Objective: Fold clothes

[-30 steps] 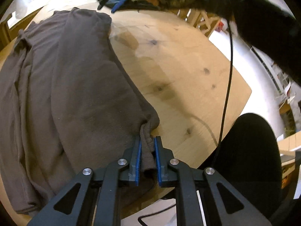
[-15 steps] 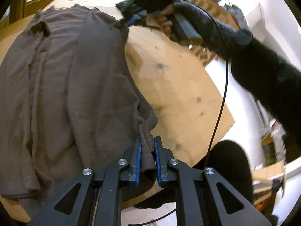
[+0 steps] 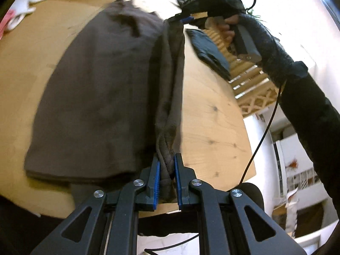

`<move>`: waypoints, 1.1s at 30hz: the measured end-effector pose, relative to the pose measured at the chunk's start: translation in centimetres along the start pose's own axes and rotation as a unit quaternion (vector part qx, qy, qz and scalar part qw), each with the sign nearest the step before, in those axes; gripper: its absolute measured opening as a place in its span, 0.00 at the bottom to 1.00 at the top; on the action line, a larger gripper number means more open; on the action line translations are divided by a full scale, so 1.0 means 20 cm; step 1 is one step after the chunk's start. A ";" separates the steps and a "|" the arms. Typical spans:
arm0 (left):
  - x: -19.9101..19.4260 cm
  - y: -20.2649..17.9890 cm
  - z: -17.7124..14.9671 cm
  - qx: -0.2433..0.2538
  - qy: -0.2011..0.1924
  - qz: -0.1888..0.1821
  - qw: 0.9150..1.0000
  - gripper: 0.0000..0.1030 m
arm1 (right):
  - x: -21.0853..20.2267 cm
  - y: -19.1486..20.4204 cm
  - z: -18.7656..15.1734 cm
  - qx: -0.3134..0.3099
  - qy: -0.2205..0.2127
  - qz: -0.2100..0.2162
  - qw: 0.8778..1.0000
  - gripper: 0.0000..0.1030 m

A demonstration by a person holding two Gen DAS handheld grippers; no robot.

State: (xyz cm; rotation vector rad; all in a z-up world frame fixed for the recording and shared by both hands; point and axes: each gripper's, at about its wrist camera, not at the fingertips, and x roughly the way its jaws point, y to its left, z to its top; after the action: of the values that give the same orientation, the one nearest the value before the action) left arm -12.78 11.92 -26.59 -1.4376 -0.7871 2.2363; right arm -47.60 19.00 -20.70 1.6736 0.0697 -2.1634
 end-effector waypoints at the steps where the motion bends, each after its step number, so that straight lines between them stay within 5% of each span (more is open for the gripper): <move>1: 0.00 0.03 0.00 -0.009 0.002 0.001 1.000 0.11 | 0.05 0.05 0.01 -0.009 0.006 -0.008 1.000 0.08; 7: 0.00 0.14 -0.02 -0.026 0.017 0.010 0.999 0.11 | 0.32 0.24 0.01 -0.040 0.033 -0.062 0.997 0.08; 11: -0.02 0.15 -0.03 -0.027 0.033 0.014 0.999 0.12 | 0.29 0.29 0.00 -0.075 0.040 -0.075 0.994 0.13; 15: -0.09 0.13 -0.05 -0.019 0.043 0.017 0.999 0.19 | 0.00 0.20 -0.05 -0.038 -0.011 0.022 0.999 0.31; 19: -0.26 0.09 -0.08 0.012 0.019 0.037 0.999 0.19 | -0.28 0.06 -0.21 -0.027 -0.075 0.069 0.994 0.31; 21: -0.33 0.07 -0.06 0.027 0.002 0.045 0.999 0.19 | -0.27 0.04 -0.29 -0.037 -0.063 0.060 0.995 0.14; 27: -0.29 -0.09 0.13 0.096 -0.022 0.022 0.995 0.19 | -0.08 0.08 -0.57 -0.079 0.006 0.051 0.996 0.14; 31: -0.09 -0.13 0.19 0.145 0.034 -0.018 0.989 0.20 | 0.08 0.14 -0.70 -0.101 0.042 0.044 0.993 0.14; 33: 0.01 -0.11 0.17 0.164 0.063 0.030 0.984 0.15 | 0.14 0.13 -0.70 -0.096 0.049 0.034 0.994 0.14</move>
State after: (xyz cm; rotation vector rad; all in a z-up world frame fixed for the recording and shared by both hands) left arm -15.98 12.84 -24.14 -1.4358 -0.3187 2.1666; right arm -34.35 19.83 -26.73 1.6450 0.2369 -1.9570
